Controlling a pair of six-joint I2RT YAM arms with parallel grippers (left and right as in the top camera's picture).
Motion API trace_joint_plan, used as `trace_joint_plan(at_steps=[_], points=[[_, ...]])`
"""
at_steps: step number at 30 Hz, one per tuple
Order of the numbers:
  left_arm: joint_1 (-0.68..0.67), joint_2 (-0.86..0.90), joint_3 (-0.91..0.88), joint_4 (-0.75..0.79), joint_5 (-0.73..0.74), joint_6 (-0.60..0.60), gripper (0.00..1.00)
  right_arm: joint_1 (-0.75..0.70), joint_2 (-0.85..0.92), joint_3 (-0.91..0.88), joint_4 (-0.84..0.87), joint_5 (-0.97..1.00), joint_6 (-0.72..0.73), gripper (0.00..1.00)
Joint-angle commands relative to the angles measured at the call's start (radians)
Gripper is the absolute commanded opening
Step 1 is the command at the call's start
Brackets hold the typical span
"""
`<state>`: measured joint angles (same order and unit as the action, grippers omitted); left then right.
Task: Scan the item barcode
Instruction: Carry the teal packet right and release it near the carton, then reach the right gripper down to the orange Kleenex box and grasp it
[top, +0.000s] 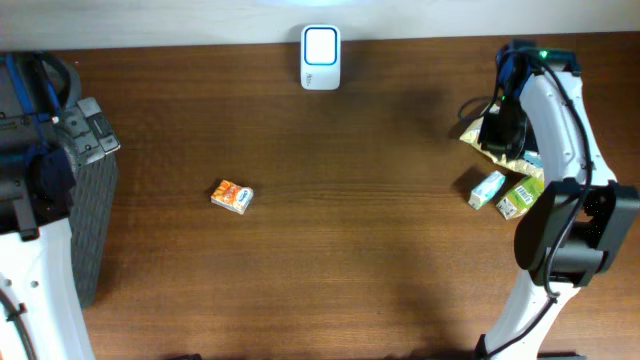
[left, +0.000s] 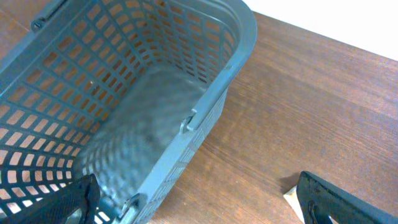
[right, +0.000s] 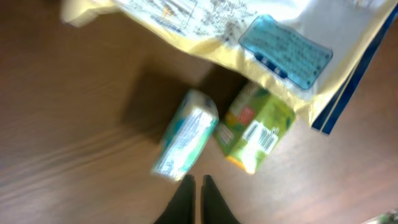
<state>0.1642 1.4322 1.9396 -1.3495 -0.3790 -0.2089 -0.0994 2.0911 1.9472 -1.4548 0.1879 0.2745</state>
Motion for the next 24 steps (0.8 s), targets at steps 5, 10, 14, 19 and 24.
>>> trace_joint_plan(at_steps=[5,10,14,19,24], points=[[0.004,-0.004,0.006,0.001,-0.010,0.002,0.99,0.149,-0.024,0.090,0.129,-0.634,-0.196,0.59],[0.004,-0.004,0.006,0.001,-0.010,0.001,0.99,0.561,0.073,0.047,0.492,-0.652,-0.098,0.75],[0.004,-0.004,0.006,0.001,-0.010,0.002,0.99,0.794,0.188,0.048,0.735,-0.678,0.026,0.74],[0.004,-0.004,0.006,0.001,-0.010,0.002,0.99,0.898,0.296,0.048,0.909,-0.647,0.049,0.71],[0.004,-0.004,0.006,0.001,-0.010,0.002,0.99,0.901,0.335,0.048,0.745,-0.647,0.048,0.65]])
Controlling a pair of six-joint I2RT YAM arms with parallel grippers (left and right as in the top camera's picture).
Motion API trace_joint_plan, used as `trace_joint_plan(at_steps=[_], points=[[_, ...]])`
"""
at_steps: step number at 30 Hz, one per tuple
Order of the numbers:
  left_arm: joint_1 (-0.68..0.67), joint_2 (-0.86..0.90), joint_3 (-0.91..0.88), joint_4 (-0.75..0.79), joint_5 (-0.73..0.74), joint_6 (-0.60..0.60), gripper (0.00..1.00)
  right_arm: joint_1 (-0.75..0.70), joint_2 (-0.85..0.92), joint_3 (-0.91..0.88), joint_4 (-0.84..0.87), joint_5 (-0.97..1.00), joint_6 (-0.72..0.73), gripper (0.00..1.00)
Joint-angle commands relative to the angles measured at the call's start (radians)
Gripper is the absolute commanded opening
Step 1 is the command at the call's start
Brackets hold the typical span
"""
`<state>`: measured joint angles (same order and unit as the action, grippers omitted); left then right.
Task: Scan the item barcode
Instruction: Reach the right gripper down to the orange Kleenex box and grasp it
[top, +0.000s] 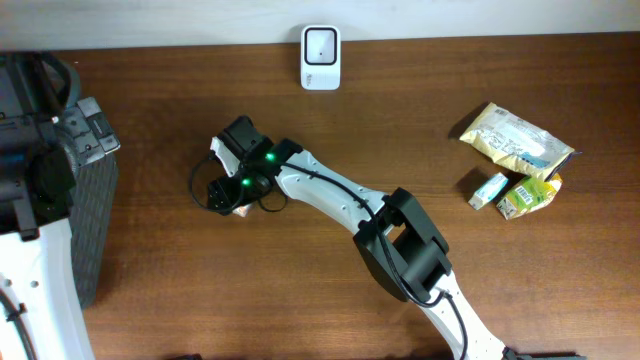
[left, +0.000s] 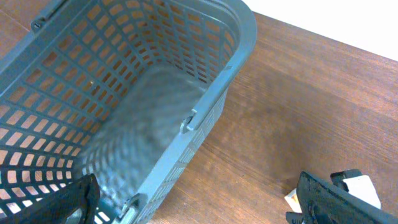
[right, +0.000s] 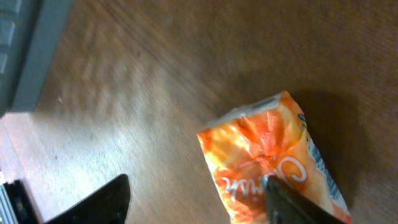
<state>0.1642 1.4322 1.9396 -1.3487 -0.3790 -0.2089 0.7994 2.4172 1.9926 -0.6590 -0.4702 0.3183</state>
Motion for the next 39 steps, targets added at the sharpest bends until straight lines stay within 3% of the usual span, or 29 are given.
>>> trace_joint_plan(at_steps=[1,7,10,11,12,14,16,18,21,25,28,33,37,39], points=[[0.005,-0.004,0.006,0.000,-0.010,0.002,0.99,-0.008,0.009,0.003,-0.101,0.036,-0.016,0.63],[0.004,-0.004,0.006,0.000,-0.010,0.002,0.99,-0.223,-0.003,0.092,-0.467,0.246,-0.412,0.64],[0.004,-0.004,0.006,0.000,-0.010,0.002,0.99,-0.261,-0.005,0.241,-0.497,0.090,-0.412,0.63],[0.004,-0.004,0.006,0.000,-0.010,0.002,0.99,-0.249,-0.004,0.247,-0.443,0.097,-0.368,0.54],[0.004,-0.004,0.006,0.000,-0.010,0.002,0.99,-0.243,-0.002,0.238,-0.391,0.208,-0.276,0.45],[0.004,-0.004,0.006,0.000,-0.010,0.002,0.99,-0.242,0.018,0.222,-0.346,0.472,-0.079,0.43],[0.004,-0.004,0.006,0.000,-0.010,0.002,0.99,-0.244,0.069,0.222,-0.347,0.462,-0.013,0.43],[0.004,-0.004,0.006,0.000,-0.010,0.002,0.99,-0.242,0.105,0.222,-0.372,0.359,-0.013,0.43],[0.004,-0.004,0.006,0.000,-0.010,0.002,0.99,-0.243,0.105,0.222,-0.536,0.230,-0.028,0.43],[0.004,-0.004,0.006,0.000,-0.010,0.002,0.99,-0.243,0.098,0.226,-0.705,0.142,-0.236,0.43],[0.005,-0.004,0.006,0.000,-0.010,0.002,0.99,-0.249,0.055,0.274,-0.750,0.288,-0.334,0.43],[0.004,-0.004,0.006,0.000,-0.010,0.002,0.99,-0.163,0.031,0.274,-0.806,0.317,-0.344,0.41],[0.004,-0.004,0.006,0.000,-0.010,0.002,0.99,-0.050,0.031,0.271,-0.821,0.563,-0.283,0.41],[0.004,-0.004,0.006,0.000,-0.010,0.001,0.99,0.014,0.031,0.241,-0.818,0.850,-0.201,0.41]])
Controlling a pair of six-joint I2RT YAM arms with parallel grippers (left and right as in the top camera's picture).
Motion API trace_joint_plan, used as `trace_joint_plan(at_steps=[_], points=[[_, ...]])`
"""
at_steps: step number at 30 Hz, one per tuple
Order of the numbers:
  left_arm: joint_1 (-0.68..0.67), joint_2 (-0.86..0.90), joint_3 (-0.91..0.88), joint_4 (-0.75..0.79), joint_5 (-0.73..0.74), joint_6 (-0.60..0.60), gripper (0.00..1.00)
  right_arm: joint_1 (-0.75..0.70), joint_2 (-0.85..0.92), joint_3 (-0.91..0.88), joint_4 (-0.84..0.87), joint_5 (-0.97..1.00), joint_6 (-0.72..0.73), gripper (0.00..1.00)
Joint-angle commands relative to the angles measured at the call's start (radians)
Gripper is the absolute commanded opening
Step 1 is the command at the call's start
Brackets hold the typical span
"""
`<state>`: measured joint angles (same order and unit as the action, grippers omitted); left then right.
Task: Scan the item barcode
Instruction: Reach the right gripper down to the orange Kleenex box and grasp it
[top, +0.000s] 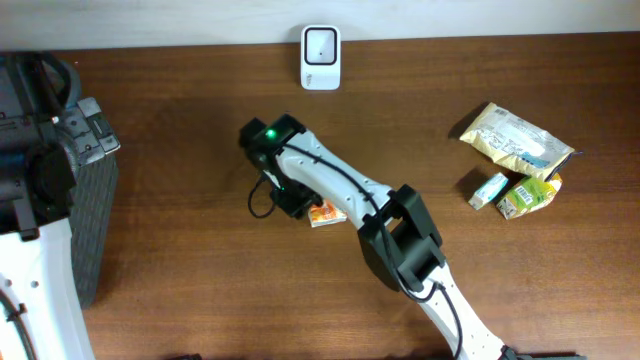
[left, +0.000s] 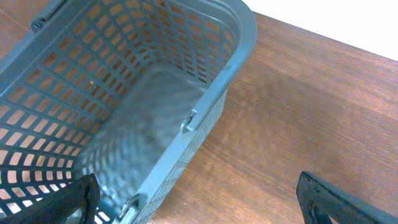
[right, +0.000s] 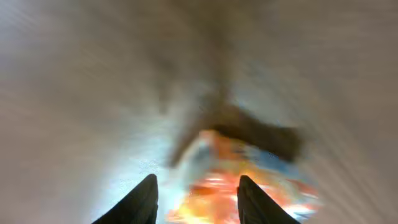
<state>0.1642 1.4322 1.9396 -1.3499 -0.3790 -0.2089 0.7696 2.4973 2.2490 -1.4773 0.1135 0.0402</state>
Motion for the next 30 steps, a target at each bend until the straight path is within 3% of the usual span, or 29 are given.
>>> trace_joint_plan(at_steps=[1,7,9,11,13,16,18,22,25,30], points=[[0.004,-0.004,0.006,0.001,-0.010,0.002,0.99,0.056,-0.049,-0.032,0.000,0.269,0.089,0.41],[0.005,-0.004,0.006,0.001,-0.010,0.002,0.99,0.061,-0.049,-0.098,-0.054,0.266,0.326,0.32],[0.004,-0.004,0.006,0.001,-0.010,0.002,0.99,0.060,-0.049,-0.098,-0.129,0.392,0.453,0.32],[0.004,-0.004,0.006,0.001,-0.010,0.001,0.99,0.052,-0.049,-0.098,-0.222,0.600,0.623,0.39],[0.004,-0.004,0.006,0.001,-0.010,0.002,0.99,0.008,-0.050,-0.098,-0.221,0.654,0.701,0.39],[0.004,-0.004,0.006,0.001,-0.010,0.002,0.99,-0.061,-0.099,-0.098,-0.149,0.499,0.625,0.38],[0.004,-0.004,0.006,0.001,-0.010,0.002,0.99,-0.116,-0.238,-0.098,0.019,0.238,0.457,0.38],[0.005,-0.004,0.006,0.001,-0.010,0.002,0.99,-0.279,-0.376,-0.100,0.083,-0.161,0.446,0.28],[0.004,-0.004,0.006,0.001,-0.010,0.002,0.99,-0.322,-0.375,-0.215,0.111,-0.227,0.456,0.29],[0.004,-0.004,0.006,0.001,-0.010,0.002,0.99,-0.321,-0.375,-0.541,0.303,-0.361,0.533,0.26]])
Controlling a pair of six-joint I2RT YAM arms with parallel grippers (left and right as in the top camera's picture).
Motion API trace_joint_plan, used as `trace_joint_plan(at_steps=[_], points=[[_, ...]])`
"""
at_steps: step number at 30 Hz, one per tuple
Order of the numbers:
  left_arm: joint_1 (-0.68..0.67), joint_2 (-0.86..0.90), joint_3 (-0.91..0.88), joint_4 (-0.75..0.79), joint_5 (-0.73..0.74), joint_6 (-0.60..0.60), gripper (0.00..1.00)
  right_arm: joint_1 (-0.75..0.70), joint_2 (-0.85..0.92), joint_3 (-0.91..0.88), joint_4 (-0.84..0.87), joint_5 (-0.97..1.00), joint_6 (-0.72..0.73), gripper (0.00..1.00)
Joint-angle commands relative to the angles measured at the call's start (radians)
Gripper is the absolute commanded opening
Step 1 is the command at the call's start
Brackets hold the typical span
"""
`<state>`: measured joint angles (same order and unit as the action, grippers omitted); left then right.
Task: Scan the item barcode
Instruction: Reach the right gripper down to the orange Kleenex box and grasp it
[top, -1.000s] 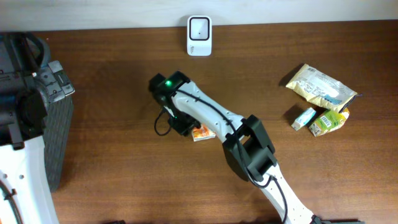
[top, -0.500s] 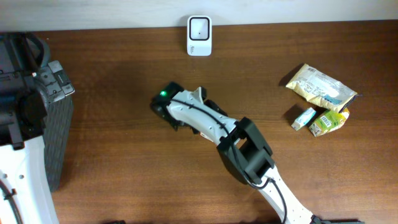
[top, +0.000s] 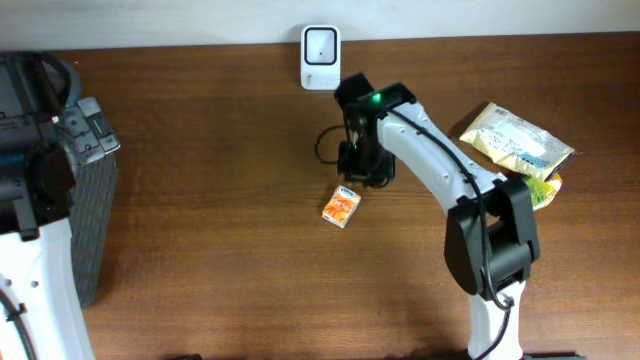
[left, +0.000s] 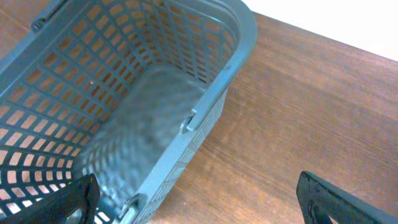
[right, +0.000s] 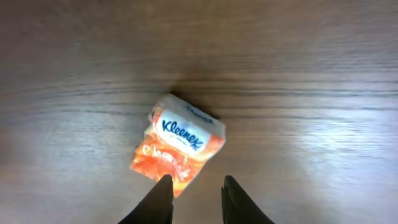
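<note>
The item is an orange Kleenex tissue pack (top: 341, 207) (right: 178, 144) lying flat on the brown table (top: 200, 280), its blue-and-white label end up. The white scanner (top: 320, 45) stands at the table's far edge, up and slightly left of the pack. My right gripper (right: 196, 200) is open just above the pack; its left fingertip overlaps the pack's orange corner and nothing is gripped. Overhead, the right arm (top: 430, 160) reaches in from the right. My left gripper (left: 199, 202) is open at the far left, beside the basket.
A grey mesh basket (left: 124, 93) (top: 95, 200) sits at the left edge under the left arm. A yellow snack bag (top: 515, 140) and a small green pack (top: 545, 188) lie at the right, partly behind the right arm.
The tissue pack lies slightly further right and is free of the fingers. My right gripper has moved right and toward the scanner, and stands open above the pack. The left arm is unchanged.
My right gripper was first shut over the items at the right, with the pack at left-centre. Then it was open at the pack. Then the pack was nearer the centre between the fingers. Now it lies below the scanner, released.
</note>
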<state>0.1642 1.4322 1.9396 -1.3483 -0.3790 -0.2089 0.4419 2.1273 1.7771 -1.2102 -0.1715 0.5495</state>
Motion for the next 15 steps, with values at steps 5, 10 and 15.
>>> trace_joint_plan(at_steps=[5,10,15], points=[[0.004,-0.004,0.006,0.000,-0.010,0.002,0.99,0.018,-0.005,-0.183,0.129,-0.091,0.059,0.27],[0.004,-0.004,0.006,0.000,-0.010,0.002,0.99,0.023,-0.005,-0.273,0.260,-0.083,0.055,0.27],[0.004,-0.004,0.006,0.000,-0.010,0.002,0.99,0.030,-0.005,-0.254,0.507,-0.135,-0.541,0.38]])
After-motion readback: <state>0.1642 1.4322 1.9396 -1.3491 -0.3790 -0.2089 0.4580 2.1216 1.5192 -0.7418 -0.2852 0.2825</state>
